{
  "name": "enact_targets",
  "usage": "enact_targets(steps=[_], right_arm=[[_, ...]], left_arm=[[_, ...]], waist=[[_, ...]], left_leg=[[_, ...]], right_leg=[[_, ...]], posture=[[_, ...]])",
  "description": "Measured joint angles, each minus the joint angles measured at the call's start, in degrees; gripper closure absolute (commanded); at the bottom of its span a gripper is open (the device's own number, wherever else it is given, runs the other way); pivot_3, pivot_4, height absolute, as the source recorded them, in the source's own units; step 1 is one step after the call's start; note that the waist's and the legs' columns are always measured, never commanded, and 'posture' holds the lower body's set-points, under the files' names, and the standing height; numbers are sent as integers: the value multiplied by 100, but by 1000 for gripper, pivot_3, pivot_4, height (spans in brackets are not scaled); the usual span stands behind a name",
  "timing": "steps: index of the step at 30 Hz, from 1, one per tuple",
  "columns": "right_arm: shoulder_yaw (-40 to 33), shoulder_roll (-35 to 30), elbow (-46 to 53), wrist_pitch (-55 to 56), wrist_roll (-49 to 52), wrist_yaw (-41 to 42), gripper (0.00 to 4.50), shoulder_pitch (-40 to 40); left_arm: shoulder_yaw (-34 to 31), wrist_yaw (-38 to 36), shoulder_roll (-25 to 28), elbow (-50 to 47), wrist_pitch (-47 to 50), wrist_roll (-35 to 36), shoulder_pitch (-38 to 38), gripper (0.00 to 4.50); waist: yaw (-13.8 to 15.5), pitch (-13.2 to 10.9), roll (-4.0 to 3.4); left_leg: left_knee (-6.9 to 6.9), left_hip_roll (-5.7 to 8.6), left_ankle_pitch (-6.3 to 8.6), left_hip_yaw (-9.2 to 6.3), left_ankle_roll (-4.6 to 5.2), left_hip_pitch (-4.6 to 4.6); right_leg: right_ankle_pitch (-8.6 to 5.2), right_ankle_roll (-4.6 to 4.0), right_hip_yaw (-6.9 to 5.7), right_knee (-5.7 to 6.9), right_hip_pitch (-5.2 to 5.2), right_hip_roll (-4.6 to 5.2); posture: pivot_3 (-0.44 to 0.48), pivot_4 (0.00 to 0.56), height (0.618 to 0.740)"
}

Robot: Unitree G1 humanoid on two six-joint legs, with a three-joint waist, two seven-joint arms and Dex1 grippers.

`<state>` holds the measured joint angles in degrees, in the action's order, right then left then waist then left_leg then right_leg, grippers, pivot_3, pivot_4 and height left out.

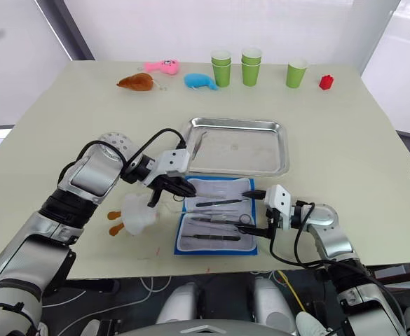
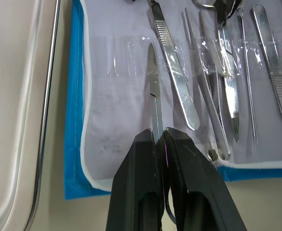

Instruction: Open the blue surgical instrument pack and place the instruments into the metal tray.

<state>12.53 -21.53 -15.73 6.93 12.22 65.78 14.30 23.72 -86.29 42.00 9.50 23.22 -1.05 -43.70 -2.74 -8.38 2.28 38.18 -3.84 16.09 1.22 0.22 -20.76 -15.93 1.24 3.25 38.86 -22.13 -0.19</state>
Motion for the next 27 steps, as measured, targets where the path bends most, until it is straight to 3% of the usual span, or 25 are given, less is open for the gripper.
enact_targets(steps=[8,20,27], right_arm=[[0,13,-12,2,-7,1,0,9],[0,21,-13,2,-32,21,0,13],[1,-5,-18,-2,-42,136,0,34]], left_arm=[[0,-56,131,0,-53,-2,-73,4370],[-149,-259,789,16,-178,140,-132,4370],[-610,-313,861,77,338,854,-380,4370]], waist=[[3,-1,0],[17,-7,-1],[24,-9,4]], left_leg=[[0,-20,0,5,0,1],[-2,-33,0,7,0,-1],[-7,-33,0,7,0,-4]], right_leg=[[-2,-6,0,-1,-2,-20],[-5,-16,2,0,-10,-28],[-6,-16,4,-1,-15,-29]], posture=[[0,150,740],[0,150,740],[0,150,740]])
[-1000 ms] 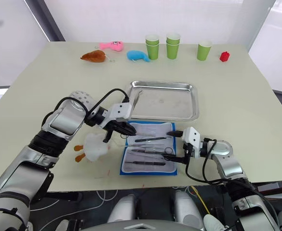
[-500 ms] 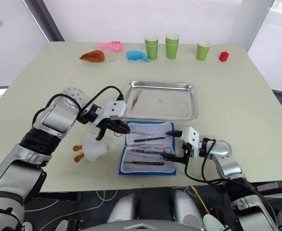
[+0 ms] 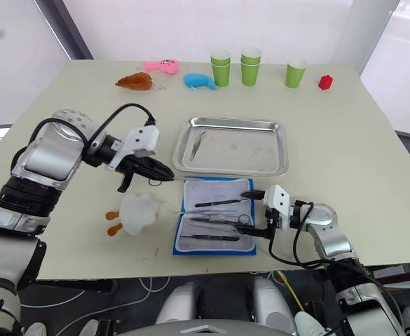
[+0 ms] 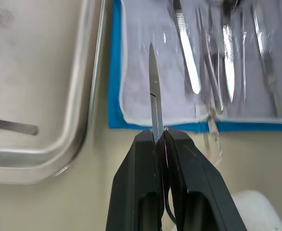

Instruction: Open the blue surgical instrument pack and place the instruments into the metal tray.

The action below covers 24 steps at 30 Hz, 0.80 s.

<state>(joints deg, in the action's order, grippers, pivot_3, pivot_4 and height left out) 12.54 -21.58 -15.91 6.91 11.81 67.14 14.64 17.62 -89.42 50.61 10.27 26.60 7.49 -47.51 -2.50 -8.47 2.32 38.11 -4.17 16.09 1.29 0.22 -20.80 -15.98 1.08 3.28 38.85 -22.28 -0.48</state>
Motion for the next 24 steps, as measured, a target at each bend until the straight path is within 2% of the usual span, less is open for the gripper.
enact_targets(steps=[3,8,12,17,20,24], right_arm=[[13,-24,-43,-2,-2,82,0,44],[64,-66,-107,3,-29,229,0,155],[89,-71,-199,12,-31,287,0,237],[110,-76,-229,13,-32,315,0,270],[114,-76,-232,18,-32,320,0,274],[114,-82,-243,35,-32,323,0,274]], left_arm=[[-245,215,-214,62,295,177,-22,4370],[-611,1338,-920,75,852,292,63,4370],[-969,2606,-1673,11,1243,323,189,4370],[-1321,3920,-2297,-92,1618,296,199,4370],[-1348,4930,-2629,-147,1680,4,228,4370],[-1417,5633,-3008,-214,1843,-99,265,4370]], waist=[[7,0,1],[-2,3,8],[-3,4,8],[-5,4,9],[-8,4,8],[-3,5,8]], left_leg=[[1,0,0,2,0,0],[0,0,0,-1,0,2],[1,0,0,-3,0,5],[1,0,0,-3,0,6],[1,1,0,-4,-1,8],[1,1,0,-3,-2,8]], right_leg=[[0,1,-2,0,0,0],[12,19,6,0,0,0],[14,22,9,2,2,1],[25,7,9,3,3,0],[26,7,13,2,4,0],[27,7,11,1,5,1]], posture=[[0,150,740],[0,150,740],[0,150,740],[0,150,740],[0,150,740],[0,150,740]])
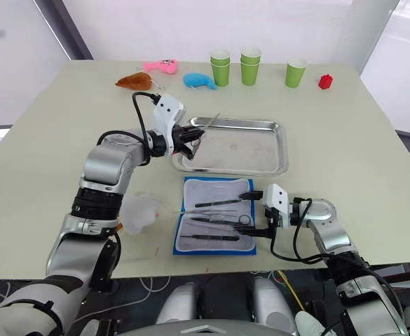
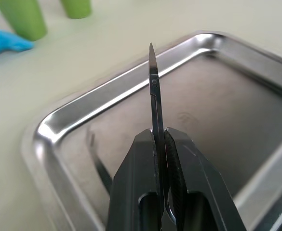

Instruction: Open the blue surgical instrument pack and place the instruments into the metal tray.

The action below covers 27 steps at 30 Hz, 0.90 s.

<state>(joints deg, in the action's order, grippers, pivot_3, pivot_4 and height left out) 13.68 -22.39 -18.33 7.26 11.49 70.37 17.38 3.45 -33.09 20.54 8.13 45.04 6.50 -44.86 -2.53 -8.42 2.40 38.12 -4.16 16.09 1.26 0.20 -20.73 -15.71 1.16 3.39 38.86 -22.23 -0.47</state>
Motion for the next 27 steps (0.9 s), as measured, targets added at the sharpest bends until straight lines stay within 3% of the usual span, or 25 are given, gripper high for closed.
enact_targets(steps=[4,12,15,27], right_arm=[[14,-5,-9,25,0,-6,0,-1],[29,-9,-11,49,0,-34,0,-4],[31,-7,-11,56,0,-33,0,-4],[31,16,-32,109,-1,-93,0,-10]], left_arm=[[-84,871,-801,-172,187,-56,202,4370],[-354,2149,-1534,-345,268,-132,636,4370],[-387,2481,-1618,-338,338,-185,627,4370],[-424,2686,-1522,549,574,-202,323,4370]], waist=[[-3,2,0],[-1,3,-2],[-4,3,-2],[-11,3,-2]], left_leg=[[0,3,0,0,-1,4],[-7,3,0,-5,-2,8],[-8,3,0,-4,-2,8],[-10,5,0,-3,-3,8]], right_leg=[[1,1,4,-1,8,3],[1,1,2,-2,9,3],[1,0,1,-2,9,1],[1,0,-10,-3,10,1]], posture=[[0,150,740],[0,150,740],[0,150,740],[0,150,740]])
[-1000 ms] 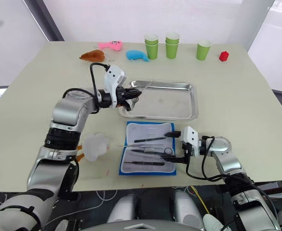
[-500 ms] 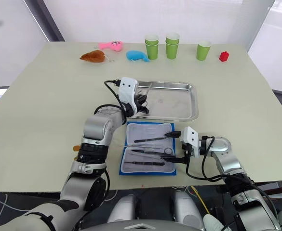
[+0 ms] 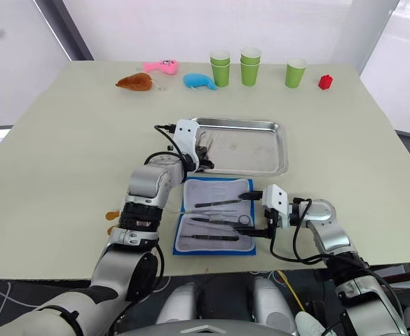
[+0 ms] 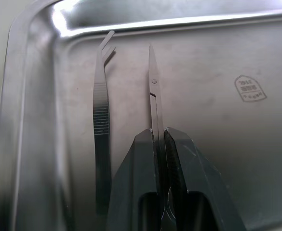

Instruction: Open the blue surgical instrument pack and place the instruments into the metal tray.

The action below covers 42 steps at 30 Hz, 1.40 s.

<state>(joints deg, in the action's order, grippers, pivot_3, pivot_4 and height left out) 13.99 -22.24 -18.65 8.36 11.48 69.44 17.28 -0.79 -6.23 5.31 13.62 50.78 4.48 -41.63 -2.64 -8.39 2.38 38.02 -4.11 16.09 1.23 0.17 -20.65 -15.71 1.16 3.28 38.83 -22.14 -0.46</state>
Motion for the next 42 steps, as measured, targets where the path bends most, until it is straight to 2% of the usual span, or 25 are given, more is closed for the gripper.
enact_targets(steps=[8,12,14,21,29,33,34,37,38,41,42], right_arm=[[0,1,-3,61,-1,-22,0,-16],[0,2,-4,64,-1,-24,0,-17],[0,4,-5,64,-1,-25,0,-17],[0,7,-6,66,-1,-25,0,-17],[1,20,-9,70,-3,-25,0,-16],[6,35,-8,74,-6,-25,0,-16],[14,42,-8,74,-12,-26,0,-15],[23,48,-8,82,-16,-31,0,-12],[23,50,-8,82,-16,-34,0,-12],[48,60,-8,90,-24,-36,0,2],[48,53,-8,92,-24,-36,0,1]], left_arm=[[-101,164,-54,72,-4,14,-25,4370],[-104,238,-55,72,-4,11,-25,3141],[-105,278,-58,72,-4,10,-25,2122],[-106,311,-104,22,-4,33,-32,2122],[111,-404,-19,-441,-284,253,-129,2122],[378,-1187,280,-782,-747,414,11,2122],[487,-1539,446,-932,-987,476,139,2122],[645,-2466,905,-1251,-1391,703,508,2122],[659,-2540,953,-1277,-1415,712,534,2122],[800,-3695,1764,-1560,-1749,1009,857,2122],[789,-3863,1886,-1567,-1789,1056,890,2122]], waist=[[0,0,0],[0,0,0],[0,0,0],[-1,0,0],[-4,0,1],[-15,-1,0],[-23,1,2],[-33,1,2],[-34,1,3],[-66,-1,-2],[-62,0,-1]], left_leg=[[-3,0,0,-1,-1,1],[-3,0,0,-1,-1,1],[-3,0,0,-1,-1,1],[-5,0,-1,-1,-3,1],[-28,0,-14,2,-27,6],[-43,0,-21,5,-39,10],[-71,0,-43,5,-76,18],[-82,-1,-48,3,-84,18],[-81,-1,-49,2,-84,17],[-86,-3,-49,3,-84,19],[-85,-3,-49,-1,-83,16]], right_leg=[[0,0,0,-1,0,0],[0,0,1,-1,0,1],[0,0,1,-1,0,1],[0,0,-1,-2,0,1],[-1,1,-3,-8,0,1],[-1,0,-3,-11,0,1],[0,-1,-1,-19,0,3],[-1,0,-10,-28,0,2],[-1,0,-10,-28,0,2],[-2,-1,-10,-32,-1,2],[-2,-2,-14,-34,-1,3]], posture=[[0,150,740],[0,150,740],[0,150,740],[0,150,740],[0,150,740],[0,150,740],[0,150,740],[0,150,740],[0,150,740],[0,150,740],[0,150,740]])
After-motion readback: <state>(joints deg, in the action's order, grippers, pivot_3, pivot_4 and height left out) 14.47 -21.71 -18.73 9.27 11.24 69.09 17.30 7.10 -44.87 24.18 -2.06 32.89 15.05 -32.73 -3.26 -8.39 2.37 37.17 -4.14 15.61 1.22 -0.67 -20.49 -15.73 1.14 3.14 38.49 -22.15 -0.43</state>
